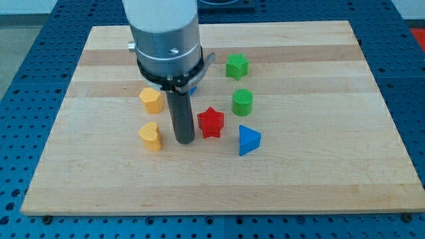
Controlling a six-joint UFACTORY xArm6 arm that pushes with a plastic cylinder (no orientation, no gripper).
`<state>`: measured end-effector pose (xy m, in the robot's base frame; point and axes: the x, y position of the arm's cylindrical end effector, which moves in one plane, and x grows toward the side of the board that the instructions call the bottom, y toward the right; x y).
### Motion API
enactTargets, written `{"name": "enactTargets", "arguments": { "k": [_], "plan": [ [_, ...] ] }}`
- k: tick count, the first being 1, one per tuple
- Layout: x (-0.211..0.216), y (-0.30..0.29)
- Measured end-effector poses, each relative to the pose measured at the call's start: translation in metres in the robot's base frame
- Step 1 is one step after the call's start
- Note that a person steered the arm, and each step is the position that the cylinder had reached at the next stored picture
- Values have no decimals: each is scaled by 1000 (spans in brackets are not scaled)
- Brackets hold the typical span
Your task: Place the blue triangle horizontally right to the yellow heart
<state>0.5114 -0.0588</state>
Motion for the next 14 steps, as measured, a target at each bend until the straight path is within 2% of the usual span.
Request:
{"name": "enactTargets", "arguments": {
  "k": [1,8,9,11,12,13,14],
  "plan": [
    [14,43],
    [-29,49],
    [-21,50],
    [44,50],
    [72,74],
    [77,158],
    [50,192]
  ]
}}
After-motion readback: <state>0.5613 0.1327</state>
